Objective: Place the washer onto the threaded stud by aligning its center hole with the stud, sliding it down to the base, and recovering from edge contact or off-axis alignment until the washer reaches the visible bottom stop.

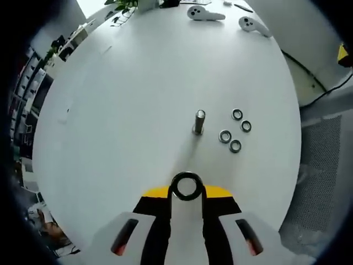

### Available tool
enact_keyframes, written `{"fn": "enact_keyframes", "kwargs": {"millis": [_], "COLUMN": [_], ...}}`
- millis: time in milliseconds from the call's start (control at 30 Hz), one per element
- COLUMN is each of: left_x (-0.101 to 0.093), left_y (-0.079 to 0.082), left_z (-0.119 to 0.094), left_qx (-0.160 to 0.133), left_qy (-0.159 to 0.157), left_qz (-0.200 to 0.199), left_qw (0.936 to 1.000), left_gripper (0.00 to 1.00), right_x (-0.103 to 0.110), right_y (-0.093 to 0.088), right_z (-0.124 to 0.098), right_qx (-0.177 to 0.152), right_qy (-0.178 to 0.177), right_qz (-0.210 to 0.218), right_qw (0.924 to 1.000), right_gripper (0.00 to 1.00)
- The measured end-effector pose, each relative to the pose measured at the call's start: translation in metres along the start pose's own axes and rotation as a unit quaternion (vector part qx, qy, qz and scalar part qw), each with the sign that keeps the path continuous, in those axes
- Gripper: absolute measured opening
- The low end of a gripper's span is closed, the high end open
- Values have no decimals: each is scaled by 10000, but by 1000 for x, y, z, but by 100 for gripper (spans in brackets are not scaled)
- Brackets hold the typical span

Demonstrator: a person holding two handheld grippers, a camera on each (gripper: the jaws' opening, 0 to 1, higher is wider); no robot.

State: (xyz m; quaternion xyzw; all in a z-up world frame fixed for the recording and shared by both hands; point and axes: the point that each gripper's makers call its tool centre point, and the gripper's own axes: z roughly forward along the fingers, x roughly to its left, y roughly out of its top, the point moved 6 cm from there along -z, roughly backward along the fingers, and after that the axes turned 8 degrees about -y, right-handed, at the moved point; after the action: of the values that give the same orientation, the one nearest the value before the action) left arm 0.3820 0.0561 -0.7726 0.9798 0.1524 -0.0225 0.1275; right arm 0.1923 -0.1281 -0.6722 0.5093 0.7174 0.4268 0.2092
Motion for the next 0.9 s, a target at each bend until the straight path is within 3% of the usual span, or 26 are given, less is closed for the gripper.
{"fn": "enact_keyframes", "kwargs": {"millis": [400,567,900], "left_x": [13,24,33], "left_y": [15,8,-16], "left_z": [-42,-55,-57], "left_qx": [-258,-163,181], "left_qy": [170,210,257], "left_qz": [99,3,-28], "left_qw": [9995,9996,9995], "left_gripper": [18,18,18], "right_x": [0,0,0], "right_y": [0,-1,-1], "right_z": [0,0,0], "right_qx": [21,30,47], "right_qy": [-8,0,3], "right_qz": [3,-8,-4], "right_qw": [10000,10000,10000], "right_gripper": [40,40,39]}}
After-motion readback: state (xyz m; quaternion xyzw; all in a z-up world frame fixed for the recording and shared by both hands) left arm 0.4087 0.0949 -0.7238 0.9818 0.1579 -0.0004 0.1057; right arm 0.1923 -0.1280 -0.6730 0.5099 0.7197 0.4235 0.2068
